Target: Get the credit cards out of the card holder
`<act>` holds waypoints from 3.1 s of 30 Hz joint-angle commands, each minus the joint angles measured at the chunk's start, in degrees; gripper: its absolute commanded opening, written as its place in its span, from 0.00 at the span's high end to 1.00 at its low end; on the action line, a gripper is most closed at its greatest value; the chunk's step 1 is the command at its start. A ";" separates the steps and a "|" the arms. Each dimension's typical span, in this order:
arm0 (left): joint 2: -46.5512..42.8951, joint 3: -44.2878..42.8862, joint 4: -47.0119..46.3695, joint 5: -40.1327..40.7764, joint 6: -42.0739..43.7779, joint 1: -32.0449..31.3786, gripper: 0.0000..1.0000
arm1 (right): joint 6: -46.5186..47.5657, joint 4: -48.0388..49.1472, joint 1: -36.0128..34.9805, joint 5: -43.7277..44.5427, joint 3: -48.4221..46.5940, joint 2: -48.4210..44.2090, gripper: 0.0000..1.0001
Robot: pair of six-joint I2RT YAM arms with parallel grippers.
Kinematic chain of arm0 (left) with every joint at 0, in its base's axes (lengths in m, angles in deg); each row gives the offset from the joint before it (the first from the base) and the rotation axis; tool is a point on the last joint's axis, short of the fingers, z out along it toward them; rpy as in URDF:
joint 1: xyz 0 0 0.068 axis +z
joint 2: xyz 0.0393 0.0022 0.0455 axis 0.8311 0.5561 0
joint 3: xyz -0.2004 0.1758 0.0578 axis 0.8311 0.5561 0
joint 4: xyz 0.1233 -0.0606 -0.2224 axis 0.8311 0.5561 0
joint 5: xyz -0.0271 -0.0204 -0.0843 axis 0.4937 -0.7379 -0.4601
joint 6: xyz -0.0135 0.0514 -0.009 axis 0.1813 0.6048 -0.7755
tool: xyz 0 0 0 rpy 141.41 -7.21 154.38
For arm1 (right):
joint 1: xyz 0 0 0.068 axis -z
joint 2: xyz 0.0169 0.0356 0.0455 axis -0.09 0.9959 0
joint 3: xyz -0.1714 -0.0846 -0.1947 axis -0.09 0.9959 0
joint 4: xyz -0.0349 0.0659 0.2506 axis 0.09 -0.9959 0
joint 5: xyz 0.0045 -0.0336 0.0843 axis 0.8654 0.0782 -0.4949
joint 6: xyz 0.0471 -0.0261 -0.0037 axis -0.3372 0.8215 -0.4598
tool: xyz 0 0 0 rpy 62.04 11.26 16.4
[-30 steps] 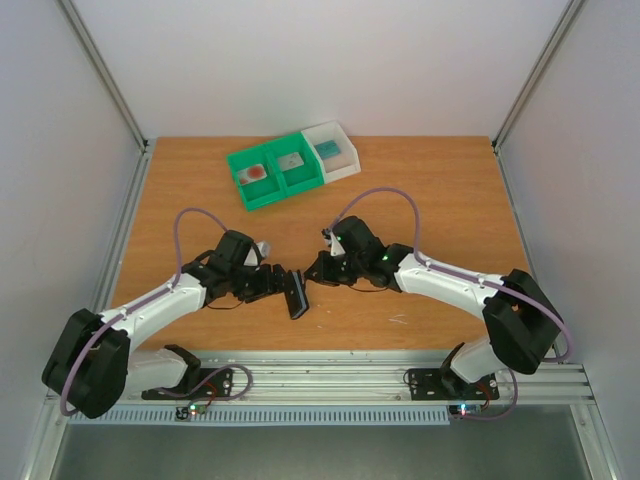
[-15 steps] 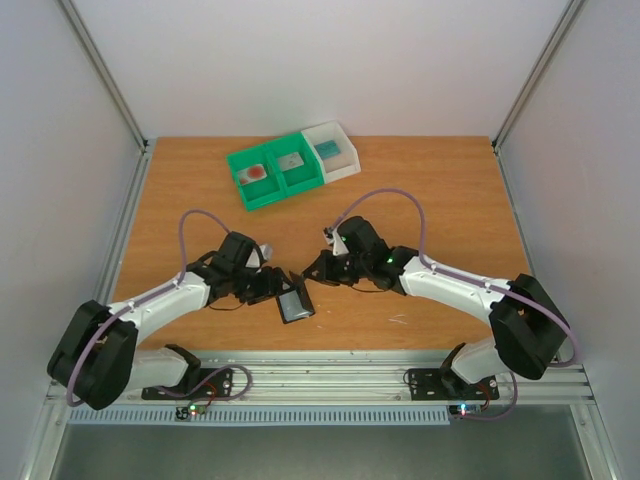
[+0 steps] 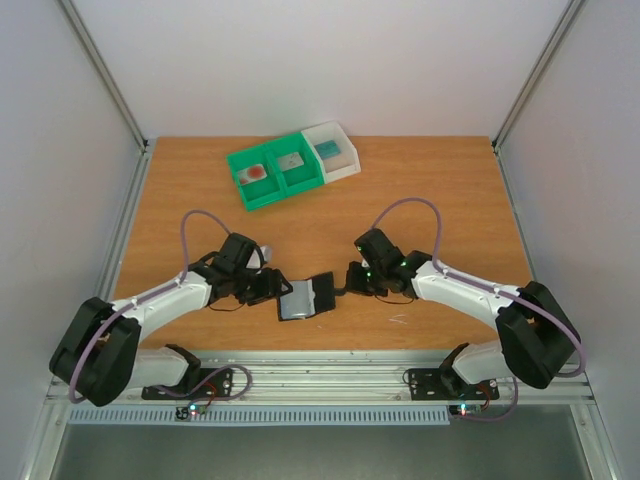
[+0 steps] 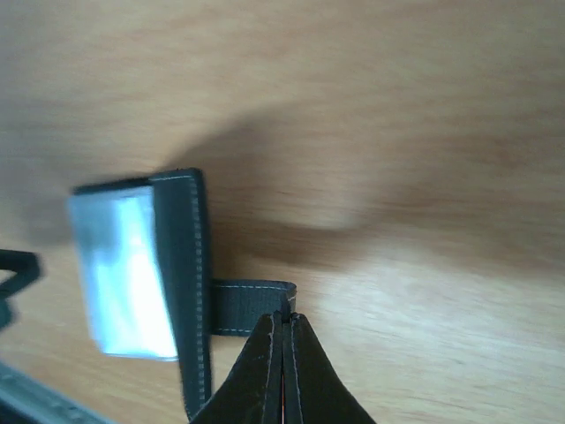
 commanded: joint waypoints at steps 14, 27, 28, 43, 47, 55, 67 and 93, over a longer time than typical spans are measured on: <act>5.22 0.70 -4.95 -0.55 0.57 0.16 0.51 | 1.69 -8.54 -0.46 6.67 1.78 -1.94 0.81; 5.63 1.73 -10.29 -5.07 -2.72 0.16 0.52 | 1.04 -6.75 -8.82 2.86 -7.32 0.91 0.71; 5.50 1.84 -10.19 -5.17 -2.91 0.16 0.52 | 1.08 -5.87 -9.02 2.67 -7.63 1.98 0.71; 3.76 2.37 -12.72 -8.02 -4.50 0.16 0.39 | 1.38 2.14 -6.98 3.78 -1.15 12.16 0.81; 4.02 2.36 -13.78 -8.62 -4.67 0.16 0.37 | 1.51 3.20 -6.38 4.28 0.11 12.83 0.82; 4.16 1.05 -9.38 -5.39 -3.56 0.16 0.47 | 4.25 4.25 -5.12 10.13 0.94 16.32 0.84; 3.80 0.86 -6.27 -3.10 -2.25 1.54 0.48 | 2.96 -2.33 -8.70 7.23 -6.13 12.50 0.76; 2.11 11.58 -14.69 -10.43 -4.24 11.94 0.47 | 0.29 -19.57 -16.95 15.91 -28.86 28.45 0.33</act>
